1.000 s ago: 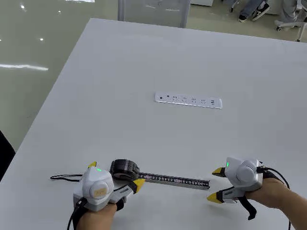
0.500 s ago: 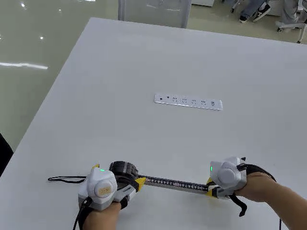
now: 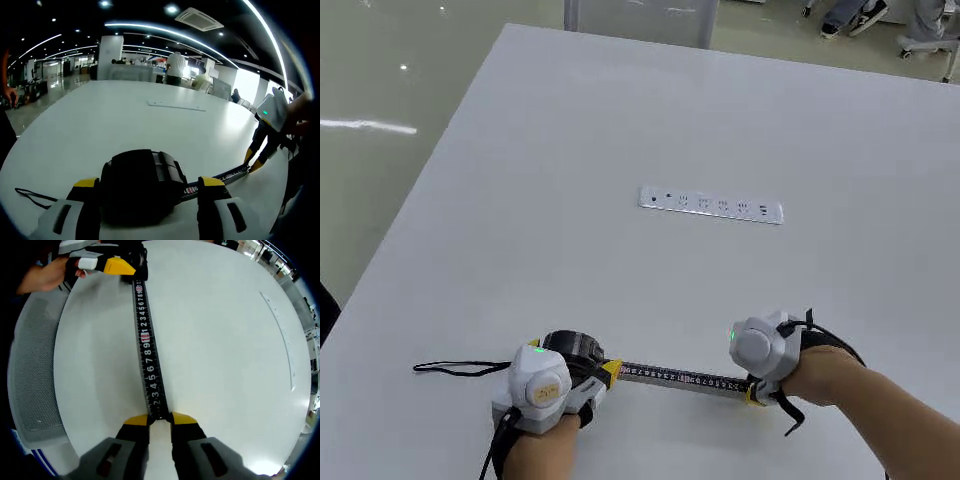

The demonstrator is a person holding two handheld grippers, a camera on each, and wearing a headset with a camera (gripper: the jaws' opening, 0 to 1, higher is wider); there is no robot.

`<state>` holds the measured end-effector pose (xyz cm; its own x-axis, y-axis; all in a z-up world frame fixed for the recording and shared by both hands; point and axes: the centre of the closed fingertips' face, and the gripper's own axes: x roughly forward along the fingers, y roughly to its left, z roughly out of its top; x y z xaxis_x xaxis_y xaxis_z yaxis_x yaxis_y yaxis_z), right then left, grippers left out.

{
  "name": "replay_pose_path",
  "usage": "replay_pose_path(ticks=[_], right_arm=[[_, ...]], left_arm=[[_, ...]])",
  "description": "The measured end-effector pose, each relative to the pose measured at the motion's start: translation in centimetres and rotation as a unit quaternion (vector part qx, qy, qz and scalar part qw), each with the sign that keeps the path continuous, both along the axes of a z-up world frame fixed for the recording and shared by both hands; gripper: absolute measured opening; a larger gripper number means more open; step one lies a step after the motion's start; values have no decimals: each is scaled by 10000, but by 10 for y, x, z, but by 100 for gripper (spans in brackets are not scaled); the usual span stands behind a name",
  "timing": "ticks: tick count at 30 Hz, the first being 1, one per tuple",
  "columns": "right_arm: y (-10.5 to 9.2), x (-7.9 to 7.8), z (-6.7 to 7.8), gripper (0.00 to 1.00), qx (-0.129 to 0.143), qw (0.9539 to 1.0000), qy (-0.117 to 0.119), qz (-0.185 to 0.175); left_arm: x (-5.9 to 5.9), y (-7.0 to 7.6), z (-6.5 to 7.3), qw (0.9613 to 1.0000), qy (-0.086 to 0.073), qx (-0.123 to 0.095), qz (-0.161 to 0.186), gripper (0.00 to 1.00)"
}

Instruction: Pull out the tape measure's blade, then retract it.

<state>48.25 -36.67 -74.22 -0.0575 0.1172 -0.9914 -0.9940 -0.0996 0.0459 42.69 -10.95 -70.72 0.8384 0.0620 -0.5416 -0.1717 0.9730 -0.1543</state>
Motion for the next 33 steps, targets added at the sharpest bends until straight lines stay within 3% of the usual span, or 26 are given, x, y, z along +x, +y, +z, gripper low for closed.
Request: replay_pose_path(ticks=[2, 5, 6, 11, 15, 23, 33], right_arm=[[0, 0, -1, 15, -163, 9999, -52, -16], [0, 1, -1, 14, -269, 9996, -45, -55], [-1, 2, 0, 14, -272, 9996, -16, -108], [-2, 2, -2, 14, -193, 9996, 55, -217], [-1, 1, 0, 14, -200, 9993, 11, -306], [-2, 1, 0, 14, -138, 9991, 43, -406], [-1, 1, 0, 14, 2, 9990, 41, -437]], left_arm=[[1, 2, -1, 9999, 9, 13, 124, 76], [3, 5, 4, 9980, -102, -390, 477, 76], [3, 5, 3, 9970, -66, -523, 561, 76], [3, 11, -2, 9966, 164, -500, 628, 69], [3, 10, -6, 9966, 298, -539, 549, 69], [2, 8, -9, 9966, 559, -392, 458, 69], [1, 10, -10, 9967, 497, -323, 558, 65]])
